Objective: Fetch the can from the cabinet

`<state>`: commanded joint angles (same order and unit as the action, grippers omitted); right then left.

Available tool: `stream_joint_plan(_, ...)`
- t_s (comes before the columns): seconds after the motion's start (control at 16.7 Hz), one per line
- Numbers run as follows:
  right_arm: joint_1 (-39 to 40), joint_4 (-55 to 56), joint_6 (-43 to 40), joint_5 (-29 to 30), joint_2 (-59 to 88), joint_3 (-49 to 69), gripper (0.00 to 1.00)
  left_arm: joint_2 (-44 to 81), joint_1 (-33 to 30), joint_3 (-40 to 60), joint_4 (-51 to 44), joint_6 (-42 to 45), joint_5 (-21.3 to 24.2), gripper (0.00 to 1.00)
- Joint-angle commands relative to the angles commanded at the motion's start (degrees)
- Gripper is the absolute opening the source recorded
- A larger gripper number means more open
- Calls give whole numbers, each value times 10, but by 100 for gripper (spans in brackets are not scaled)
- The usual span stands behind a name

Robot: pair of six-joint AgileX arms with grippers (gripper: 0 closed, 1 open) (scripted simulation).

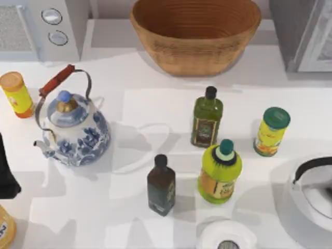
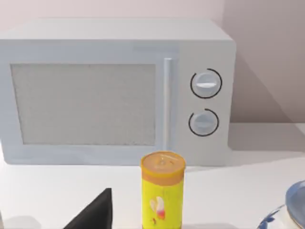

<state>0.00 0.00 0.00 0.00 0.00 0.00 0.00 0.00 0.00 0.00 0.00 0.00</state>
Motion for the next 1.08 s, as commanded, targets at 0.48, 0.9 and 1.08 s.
stream_joint_plan(0.48, 28, -46, 39, 1, 77, 119, 100, 0, 0, 0, 0, 0, 0, 100)
stream_joint_plan(0.9, 80, -136, 90, 15, 272, 441, 100, 0, 0, 0, 0, 0, 0, 100)
stream_joint_plan(1.08, 95, -169, 94, 29, 373, 604, 100, 0, 0, 0, 0, 0, 0, 100)
